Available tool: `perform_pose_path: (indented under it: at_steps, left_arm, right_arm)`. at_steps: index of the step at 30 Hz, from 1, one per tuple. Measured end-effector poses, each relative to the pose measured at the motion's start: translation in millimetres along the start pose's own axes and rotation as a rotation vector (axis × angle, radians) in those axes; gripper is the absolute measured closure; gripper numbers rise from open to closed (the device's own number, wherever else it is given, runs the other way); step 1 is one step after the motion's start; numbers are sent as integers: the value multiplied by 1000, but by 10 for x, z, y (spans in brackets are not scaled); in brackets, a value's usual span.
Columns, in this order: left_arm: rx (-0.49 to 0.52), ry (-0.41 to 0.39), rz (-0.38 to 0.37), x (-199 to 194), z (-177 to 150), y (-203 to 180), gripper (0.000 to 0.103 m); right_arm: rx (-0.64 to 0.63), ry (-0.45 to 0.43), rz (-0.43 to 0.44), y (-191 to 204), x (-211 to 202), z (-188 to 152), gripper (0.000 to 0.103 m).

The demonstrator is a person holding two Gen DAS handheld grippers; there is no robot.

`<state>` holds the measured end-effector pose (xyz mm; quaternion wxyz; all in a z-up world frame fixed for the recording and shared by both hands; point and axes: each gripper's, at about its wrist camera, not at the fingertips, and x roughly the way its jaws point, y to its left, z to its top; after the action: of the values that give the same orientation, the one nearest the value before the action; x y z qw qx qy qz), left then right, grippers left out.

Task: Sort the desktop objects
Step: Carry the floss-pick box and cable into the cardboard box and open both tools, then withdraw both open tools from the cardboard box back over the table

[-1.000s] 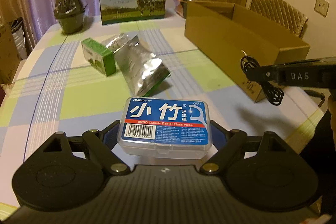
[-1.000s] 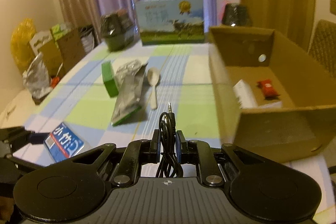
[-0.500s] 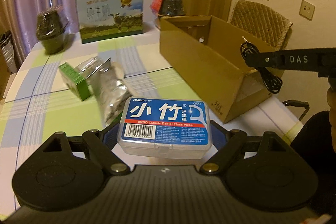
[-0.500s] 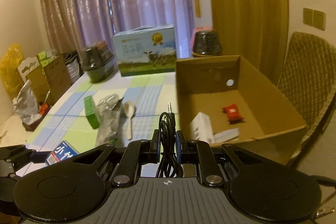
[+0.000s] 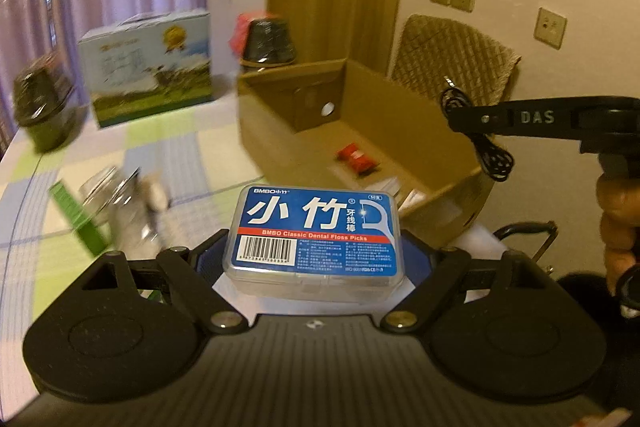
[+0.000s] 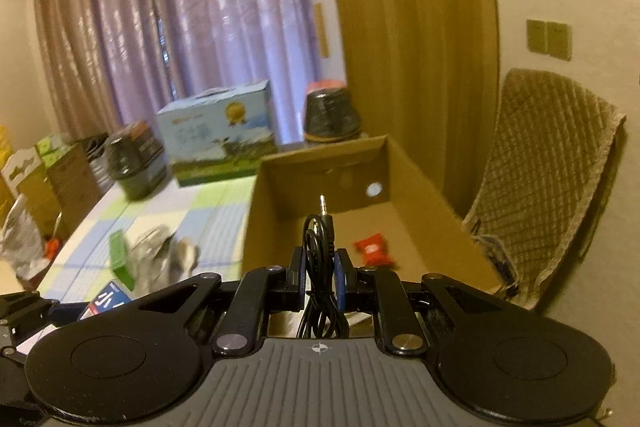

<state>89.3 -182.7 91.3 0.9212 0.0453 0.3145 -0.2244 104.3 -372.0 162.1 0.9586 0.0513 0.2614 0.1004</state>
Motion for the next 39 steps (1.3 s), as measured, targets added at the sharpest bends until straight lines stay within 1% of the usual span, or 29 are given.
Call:
perform_pose_path:
  at_steps: [4,10,13,18,22,30,33,35,37,39]
  left_arm:
    - [18,-18,-26,190,212,-164,19]
    - [41,-23,-48,533,480,-346,19]
    - [53,-20,-52,703,578,-401,19]
    - [47,-1,-56,941,670,-398,18]
    - [41,-4,-49,912,632,-300,18]
    - [-34,3,-8,659,410,5,17]
    - [-64,6,3,572,328,91,16]
    - [-77,7,10,512,286,133,16]
    - [-91,3,15,452,258,173,16]
    - [-112,-2,19,390,228,230,16]
  right_arm:
    - [31,-3,-11,-257,118,137,92]
    - [56,-4,-24,-468,237,226,92]
    - [67,0,-36,-597,341,275,92]
    - [75,7,-48,-675,420,282,92]
    - [77,14,-44,-702,464,258,92]
    - [80,34,-16,-614,583,229,92]
    - [73,42,13,-551,649,270,92]
    - [66,30,1,-521,642,287,85]
    - [77,12,-1,-516,601,295,63]
    - [90,-2,-6,-522,546,294,57]
